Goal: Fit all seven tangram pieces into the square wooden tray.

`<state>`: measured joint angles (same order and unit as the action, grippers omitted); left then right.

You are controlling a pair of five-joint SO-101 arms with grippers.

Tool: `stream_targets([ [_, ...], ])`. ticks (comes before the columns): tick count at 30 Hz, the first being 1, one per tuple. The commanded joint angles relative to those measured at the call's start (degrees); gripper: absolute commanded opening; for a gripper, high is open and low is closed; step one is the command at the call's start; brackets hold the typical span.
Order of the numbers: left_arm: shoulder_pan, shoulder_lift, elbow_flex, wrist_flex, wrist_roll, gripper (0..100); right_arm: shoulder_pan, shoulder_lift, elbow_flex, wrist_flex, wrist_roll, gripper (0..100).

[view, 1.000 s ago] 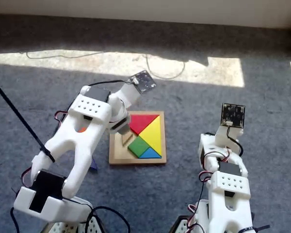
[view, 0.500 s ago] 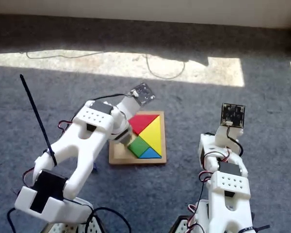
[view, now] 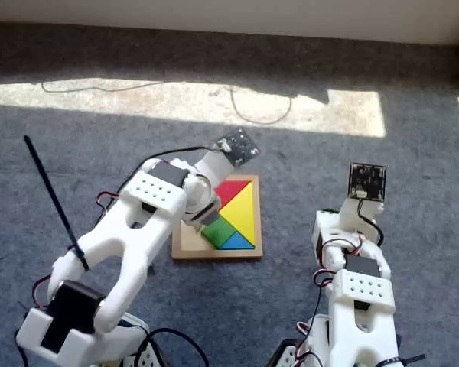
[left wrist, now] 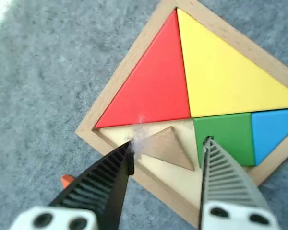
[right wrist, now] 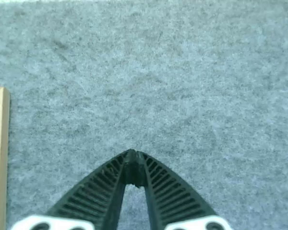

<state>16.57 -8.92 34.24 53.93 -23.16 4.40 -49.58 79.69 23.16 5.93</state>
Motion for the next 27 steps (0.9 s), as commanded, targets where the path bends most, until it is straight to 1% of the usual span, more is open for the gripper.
stream_targets([
  [1,-3.7,-5.4,-3.3,1.1,0.0,23,-0.7,-1.1,-0.3,-1.1,0.6,0.6],
  [4,-6.8,-5.7,-3.2,1.1,-0.1,23,-0.7,-1.1,-0.3,-1.1,0.6,0.6],
  [7,-8.6,-3.1,-3.2,0.9,-2.1,23,-0.7,-1.1,-0.3,-1.1,0.6,0.6],
  [10,-9.0,2.0,-3.6,0.5,-2.3,23,-0.7,-1.1,-0.3,-1.1,0.6,0.6],
  [13,-8.7,7.6,-3.6,-3.1,-2.1,23,-0.7,-1.1,-0.3,-1.1,0.6,0.6],
  [15,-7.3,10.9,-3.6,-4.9,-2.1,23,-0.7,-1.1,-0.3,-1.1,0.6,0.6],
  [18,-4.4,13.6,-3.7,-5.0,-2.0,23,-0.7,-1.1,-0.2,-1.1,0.6,0.6],
  [23,-0.5,13.8,-5.3,-5.0,1.8,23,-0.7,-1.1,-0.2,-1.1,0.6,0.6],
  [27,1.7,13.8,-6.3,-4.9,2.4,23,-0.7,-1.1,-0.2,-1.1,0.6,0.6],
])
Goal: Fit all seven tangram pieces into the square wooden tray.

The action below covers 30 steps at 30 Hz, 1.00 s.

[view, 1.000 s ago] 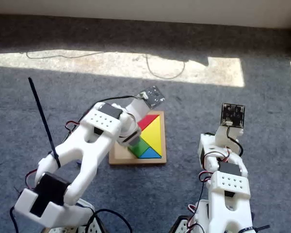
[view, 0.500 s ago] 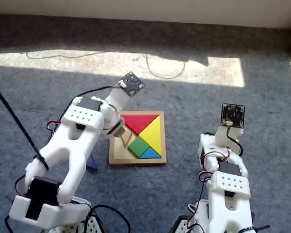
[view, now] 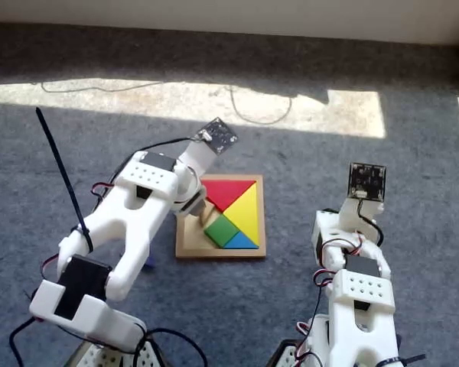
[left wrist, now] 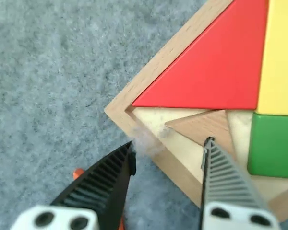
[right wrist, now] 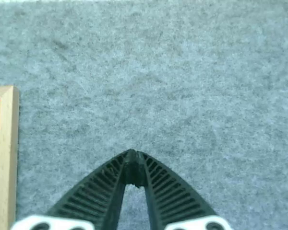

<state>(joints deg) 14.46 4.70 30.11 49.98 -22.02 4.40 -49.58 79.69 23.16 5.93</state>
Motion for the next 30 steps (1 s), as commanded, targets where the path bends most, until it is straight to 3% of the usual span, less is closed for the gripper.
stream_targets([
  [1,4.5,0.1,-2.1,-1.0,1.2,23,-0.7,-1.1,-0.2,-1.1,0.6,0.6],
  [11,7.5,-1.4,-2.4,1.3,1.2,23,-0.7,-1.1,-0.3,-1.1,0.6,0.6],
  [18,7.0,-12.5,-2.2,6.8,1.2,23,-0.7,-1.1,-0.3,-1.1,0.6,0.6],
  [26,-2.5,-25.2,-2.4,15.5,1.2,23,-0.7,-1.1,-0.3,-1.1,0.6,0.6],
  [30,-10.9,-28.8,-2.2,19.0,1.2,31,-0.7,-1.1,-0.3,-1.1,0.6,0.6],
])
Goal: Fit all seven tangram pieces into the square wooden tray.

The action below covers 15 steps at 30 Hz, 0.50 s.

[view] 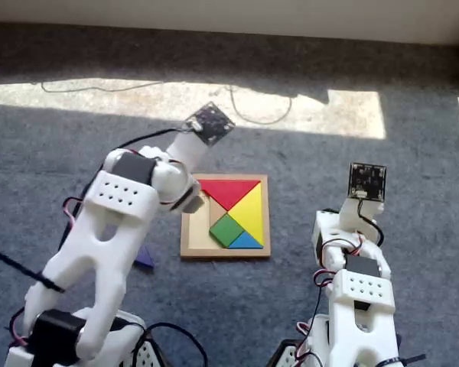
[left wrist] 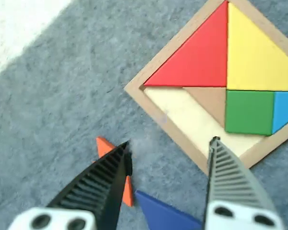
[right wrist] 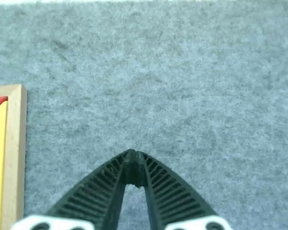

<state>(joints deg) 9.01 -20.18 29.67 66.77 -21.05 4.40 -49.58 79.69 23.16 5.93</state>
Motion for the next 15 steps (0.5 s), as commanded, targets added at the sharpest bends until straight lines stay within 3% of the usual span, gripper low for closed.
stream_targets([
  [1,-7.5,-4.4,-1.6,2.6,0.2,32,-0.7,-1.1,-0.3,-1.1,0.6,0.6],
  [6,-15.3,-3.2,-1.5,2.2,-0.8,32,-0.8,-1.1,-0.2,-1.1,0.6,0.6],
  [15,-20.4,11.9,-5.1,-1.5,-7.5,32,-0.8,-1.1,-0.1,-1.1,0.6,0.6],
])
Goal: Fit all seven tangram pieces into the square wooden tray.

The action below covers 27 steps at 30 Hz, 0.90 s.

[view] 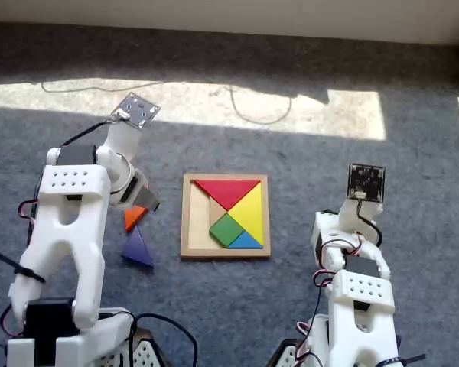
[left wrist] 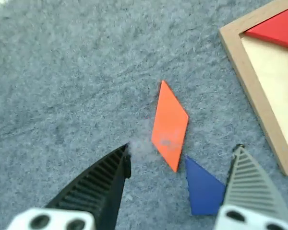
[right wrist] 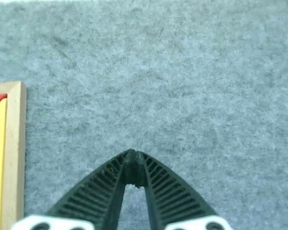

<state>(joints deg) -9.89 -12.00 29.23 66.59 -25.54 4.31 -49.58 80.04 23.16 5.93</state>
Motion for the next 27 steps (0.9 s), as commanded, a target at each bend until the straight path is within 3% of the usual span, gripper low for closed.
stream_targets([
  [1,-1.6,5.7,-5.6,-1.2,-3.7,32,-0.7,-1.1,-0.5,-1.1,0.6,0.6],
  [7,-1.7,13.3,-9.0,-1.2,-4.0,32,-0.7,-1.1,-0.5,-1.1,0.6,0.6],
  [23,-1.0,17.0,-11.9,-2.2,-4.3,32,-0.7,-1.1,-0.4,-1.1,0.6,0.6],
  [27,-2.3,23.8,-14.0,-4.5,-7.5,32,-0.7,-1.1,-0.4,-1.1,0.6,0.6],
])
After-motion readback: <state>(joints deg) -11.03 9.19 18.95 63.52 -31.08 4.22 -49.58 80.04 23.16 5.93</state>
